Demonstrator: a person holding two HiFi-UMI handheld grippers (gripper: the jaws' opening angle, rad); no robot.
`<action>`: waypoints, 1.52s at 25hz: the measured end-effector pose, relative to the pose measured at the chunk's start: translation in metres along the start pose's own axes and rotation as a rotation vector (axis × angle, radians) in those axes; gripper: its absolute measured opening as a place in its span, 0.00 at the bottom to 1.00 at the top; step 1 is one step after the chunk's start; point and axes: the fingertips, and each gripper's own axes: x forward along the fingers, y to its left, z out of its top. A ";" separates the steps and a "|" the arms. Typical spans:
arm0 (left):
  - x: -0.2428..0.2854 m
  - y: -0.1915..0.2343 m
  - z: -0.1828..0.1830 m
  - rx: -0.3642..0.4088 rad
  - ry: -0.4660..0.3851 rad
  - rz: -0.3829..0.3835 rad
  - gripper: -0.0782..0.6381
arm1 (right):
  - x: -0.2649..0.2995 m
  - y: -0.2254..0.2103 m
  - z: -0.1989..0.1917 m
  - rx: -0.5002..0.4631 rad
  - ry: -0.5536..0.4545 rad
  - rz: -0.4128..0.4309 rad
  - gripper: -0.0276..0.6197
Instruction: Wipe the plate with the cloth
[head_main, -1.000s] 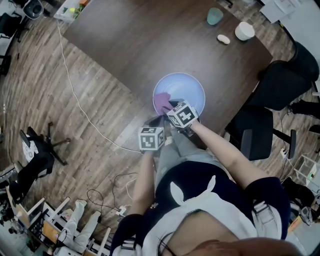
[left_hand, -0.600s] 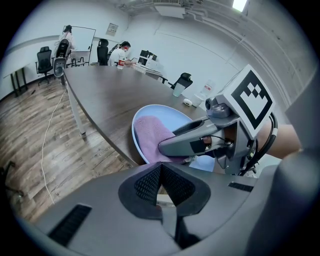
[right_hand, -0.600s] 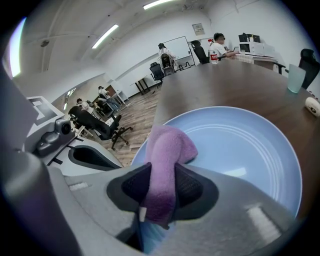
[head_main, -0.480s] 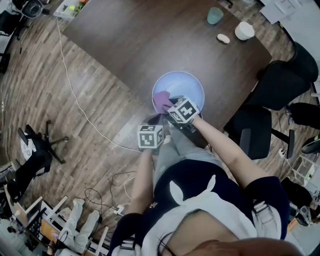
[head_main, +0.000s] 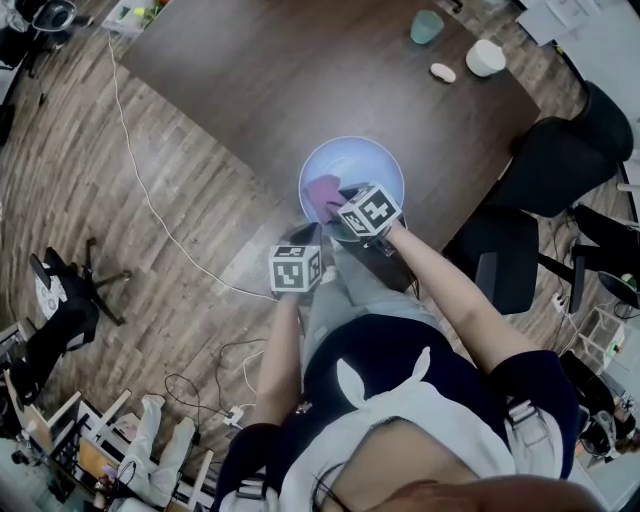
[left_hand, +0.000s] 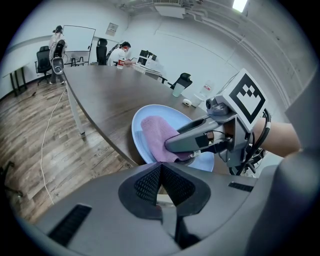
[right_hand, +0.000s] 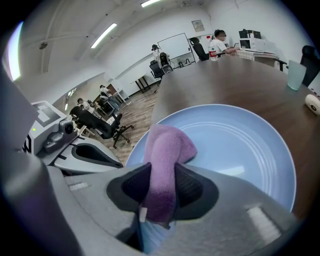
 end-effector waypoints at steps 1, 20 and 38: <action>0.000 0.000 0.000 0.001 0.001 -0.001 0.11 | -0.001 -0.002 0.000 0.005 -0.001 0.000 0.25; -0.002 0.003 0.001 0.010 0.016 -0.015 0.12 | -0.013 -0.030 0.000 0.011 0.016 -0.032 0.25; 0.001 0.003 0.001 0.012 0.014 -0.015 0.12 | -0.028 -0.072 0.002 0.005 0.011 -0.117 0.25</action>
